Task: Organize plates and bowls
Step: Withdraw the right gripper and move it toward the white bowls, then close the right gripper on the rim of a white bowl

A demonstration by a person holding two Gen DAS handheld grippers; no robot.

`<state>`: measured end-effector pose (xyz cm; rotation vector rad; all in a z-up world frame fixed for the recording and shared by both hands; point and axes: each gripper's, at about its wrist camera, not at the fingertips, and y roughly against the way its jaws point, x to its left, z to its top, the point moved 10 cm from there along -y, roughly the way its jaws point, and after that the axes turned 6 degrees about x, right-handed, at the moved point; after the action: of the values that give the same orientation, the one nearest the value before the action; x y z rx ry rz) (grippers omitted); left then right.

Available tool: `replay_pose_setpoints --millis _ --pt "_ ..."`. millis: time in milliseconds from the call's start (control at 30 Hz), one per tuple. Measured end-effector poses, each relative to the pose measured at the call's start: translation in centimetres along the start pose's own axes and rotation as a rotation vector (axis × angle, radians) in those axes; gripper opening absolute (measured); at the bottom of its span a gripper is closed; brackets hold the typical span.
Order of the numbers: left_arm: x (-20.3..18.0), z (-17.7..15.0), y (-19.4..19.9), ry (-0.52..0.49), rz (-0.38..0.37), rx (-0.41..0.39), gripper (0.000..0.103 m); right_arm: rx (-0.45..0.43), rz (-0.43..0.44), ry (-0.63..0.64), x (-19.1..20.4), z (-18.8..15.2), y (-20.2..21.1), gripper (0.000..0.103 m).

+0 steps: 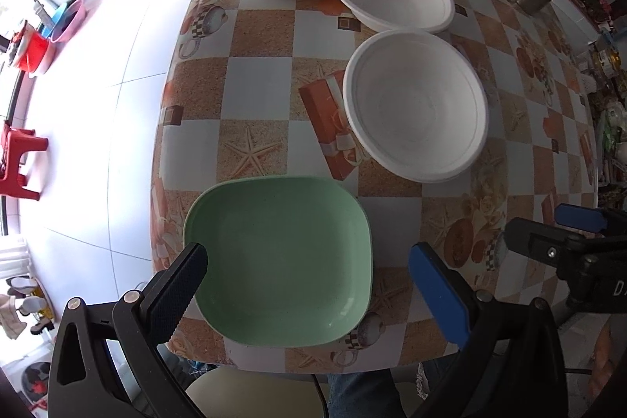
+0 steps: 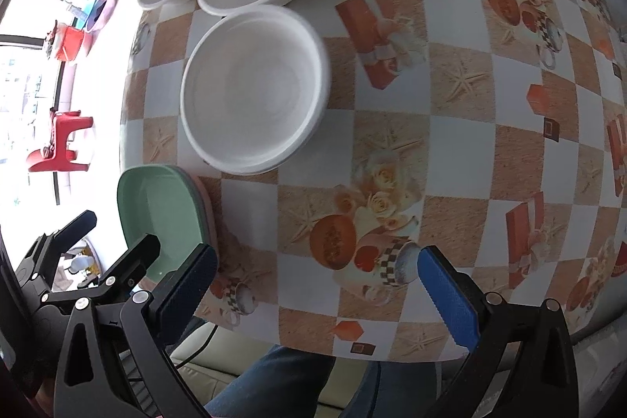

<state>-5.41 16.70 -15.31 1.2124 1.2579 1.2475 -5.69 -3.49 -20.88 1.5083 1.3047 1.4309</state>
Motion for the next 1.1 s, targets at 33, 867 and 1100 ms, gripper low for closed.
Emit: replay_pose_setpoints --millis 33,867,1100 --pt "0.1 0.2 -0.1 0.003 0.001 0.006 0.103 0.001 -0.001 -0.003 -0.2 0.2 0.0 0.103" --pt "0.6 8.5 -2.6 0.063 0.129 0.006 0.103 -0.007 -0.051 -0.062 -2.9 7.7 -0.6 0.103" --pt "1.4 10.9 -4.6 0.048 0.199 0.012 0.103 -0.006 -0.096 -0.044 -3.1 9.5 -1.9 0.103"
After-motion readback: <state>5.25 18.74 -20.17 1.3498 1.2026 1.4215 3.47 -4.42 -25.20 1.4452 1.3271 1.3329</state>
